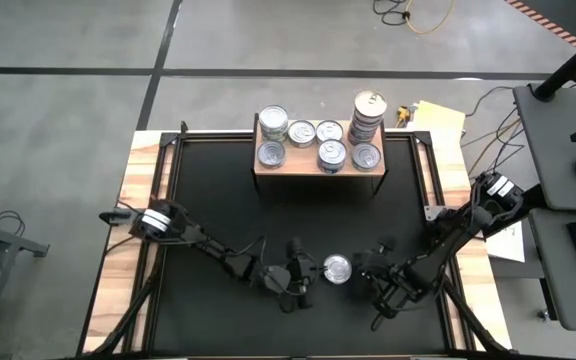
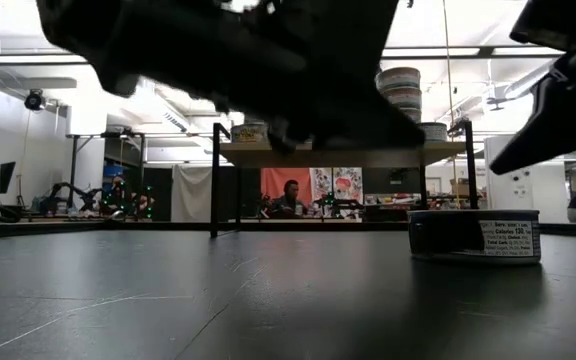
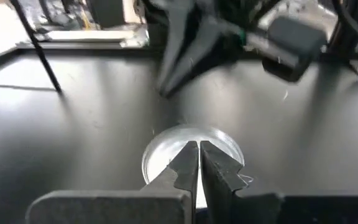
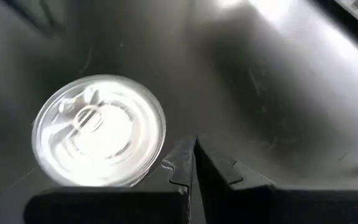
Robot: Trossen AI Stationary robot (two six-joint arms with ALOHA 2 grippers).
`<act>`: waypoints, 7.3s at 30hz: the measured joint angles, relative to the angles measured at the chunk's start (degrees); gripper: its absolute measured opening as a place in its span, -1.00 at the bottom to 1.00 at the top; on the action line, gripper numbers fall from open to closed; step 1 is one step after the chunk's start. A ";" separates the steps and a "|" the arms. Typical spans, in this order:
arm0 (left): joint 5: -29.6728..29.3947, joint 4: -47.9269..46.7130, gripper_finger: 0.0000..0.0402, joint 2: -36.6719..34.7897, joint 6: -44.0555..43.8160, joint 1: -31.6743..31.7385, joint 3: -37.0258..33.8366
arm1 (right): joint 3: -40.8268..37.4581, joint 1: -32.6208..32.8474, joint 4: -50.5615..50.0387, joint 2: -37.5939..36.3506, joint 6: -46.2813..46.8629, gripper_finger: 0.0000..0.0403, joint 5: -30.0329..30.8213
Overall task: Stack canned seafood by type on shelf
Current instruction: Stack the blue tuna can on top of the blue tuna can on the shelf
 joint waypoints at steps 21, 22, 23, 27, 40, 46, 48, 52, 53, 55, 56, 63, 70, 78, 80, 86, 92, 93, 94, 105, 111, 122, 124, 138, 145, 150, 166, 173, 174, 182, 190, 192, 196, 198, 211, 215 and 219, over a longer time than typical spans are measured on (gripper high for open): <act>4.50 -2.86 -1.00 5.48 -0.08 0.97 3.91 | -0.04 -0.55 -0.84 -0.53 3.63 -0.95 3.21; 4.48 -2.99 -1.00 5.46 -0.19 0.97 3.91 | -0.06 -0.53 -0.89 -1.02 4.98 -0.95 2.09; 4.46 -3.08 -1.00 5.40 -0.46 0.97 3.91 | -0.04 -0.47 -0.88 -1.66 5.86 -0.95 0.45; 4.42 -4.78 -1.00 5.36 -2.14 0.97 3.89 | -0.08 1.43 -1.11 -4.72 6.49 -0.95 -3.60; 4.42 -4.09 -1.00 5.28 -4.72 1.02 3.89 | -8.31 9.39 6.12 -14.43 -7.12 -0.95 3.28; 4.42 -3.93 -1.00 5.28 -6.26 1.05 3.89 | -17.15 9.35 24.77 -16.14 -18.02 -0.95 3.32; 4.42 -3.89 -1.00 5.28 -6.65 1.05 3.89 | -19.57 9.31 29.54 -17.28 -20.30 -0.95 3.23; 4.42 -3.83 -1.00 5.28 -6.97 1.05 3.87 | -21.62 9.22 32.76 -18.86 -21.43 -0.95 3.83; 4.42 -3.72 -1.00 5.28 -7.10 1.06 3.87 | -21.66 9.22 32.78 -18.96 -21.42 -0.95 3.85; 4.42 -3.65 -1.00 5.28 -7.31 1.12 3.87 | -21.68 9.22 32.83 -19.17 -21.45 -0.95 4.01; 4.42 -3.53 -1.00 5.30 -7.34 1.16 3.87 | -21.69 9.22 32.92 -19.16 -21.52 -0.95 4.35; 3.67 -3.06 -1.00 5.39 -6.76 1.16 3.87 | -24.82 8.26 48.28 -18.67 -33.89 -0.95 4.70; 3.63 -3.45 -1.00 5.39 -5.01 1.16 3.96 | -25.22 5.69 64.54 -18.67 -51.70 -0.95 -2.65; 3.61 -3.45 -1.00 5.39 -4.96 1.16 3.96 | -28.20 -0.45 64.99 -19.12 -51.54 -0.95 -8.19; 3.60 -3.45 -1.00 5.39 -4.92 1.16 3.96 | -29.51 -2.05 64.36 -19.50 -47.08 -0.95 -8.19; 3.58 -4.82 -1.00 5.42 -4.82 1.16 3.96 | -29.37 -3.30 55.43 -20.52 -28.69 -0.95 -10.30; 3.56 -5.79 -1.00 5.45 -5.99 1.16 3.96 | -23.54 -3.30 35.25 -20.57 -9.27 -0.95 -11.76; 3.58 -5.96 -1.00 5.45 -6.09 1.16 3.96 | -22.41 -3.30 32.00 -20.57 -6.85 -0.95 -12.97; 3.56 -6.19 -1.00 5.45 -6.15 1.16 3.96 | -21.40 -3.30 29.26 -20.57 -5.01 -0.95 -13.99; 3.79 -7.61 -1.00 5.47 -8.71 0.90 4.02 | -16.48 -3.46 25.47 -20.57 -2.56 -0.86 -19.34; 3.86 -7.76 -1.00 5.47 -9.00 0.49 4.02 | -16.48 -3.96 25.42 -20.57 -2.18 -0.53 -20.70; 3.96 -7.86 -1.00 5.52 -8.99 0.20 4.02 | -16.48 -5.43 25.59 -20.31 -0.36 0.11 -20.19; 3.98 -7.87 -1.00 5.54 -8.96 0.20 4.02 | -16.50 -5.57 26.11 -19.65 -0.27 0.15 -20.19; 3.94 -8.08 -1.00 5.58 -8.97 -0.07 3.96 | -16.55 -5.93 30.10 -14.65 1.94 0.17 -20.10; 3.91 -8.26 -1.00 5.60 -8.98 -0.48 3.93 | -16.55 -6.20 31.52 -14.47 1.90 0.26 -19.99; 3.87 -8.35 -1.00 5.59 -8.55 -1.04 3.83 | -16.59 -6.56 31.48 -14.16 1.85 0.33 -19.99; 3.35 -8.39 -1.00 5.60 -7.93 -1.38 3.72 | -16.85 -6.56 31.98 -14.16 4.01 0.36 -20.21; 3.48 -8.22 -1.00 5.62 -8.11 -1.69 3.34 | -17.43 -6.18 34.35 -13.54 5.19 0.36 -20.29; 3.64 -8.19 -1.00 5.70 -7.97 -1.77 3.32 | -17.60 -6.16 35.34 -13.02 5.23 0.36 -20.53; 3.49 -7.32 -1.00 5.73 -7.60 -2.05 3.21 | -17.32 -6.17 41.94 -7.11 4.76 0.35 -22.47; 3.48 -7.10 -1.00 5.73 -7.56 -2.16 3.08 | -16.87 -6.19 46.00 -4.79 4.06 0.34 -23.14; 3.53 -7.08 -1.00 5.73 -7.56 -2.21 3.08 | -16.87 -6.19 46.48 -4.77 3.84 0.32 -23.14; 3.70 -7.06 -1.00 5.73 -7.66 -2.24 3.04 | -16.90 -6.19 47.57 -4.74 2.30 0.28 -22.92; 3.75 -7.09 -1.00 5.73 -7.67 -2.25 3.04 | -16.90 -6.27 48.46 -4.74 1.94 0.25 -22.78; 6.12 -6.67 -1.00 5.73 -9.08 -2.09 3.02 | -16.90 -7.98 49.51 -4.74 0.34 0.22 -23.22; 6.25 -6.64 -1.00 5.73 -9.50 -2.05 3.02 | -16.87 -9.02 49.53 -4.74 -0.58 0.21 -23.43; 6.08 -6.51 -1.00 5.73 -9.51 -2.05 3.02 | -16.87 -9.49 49.58 -4.74 -1.40 0.14 -23.45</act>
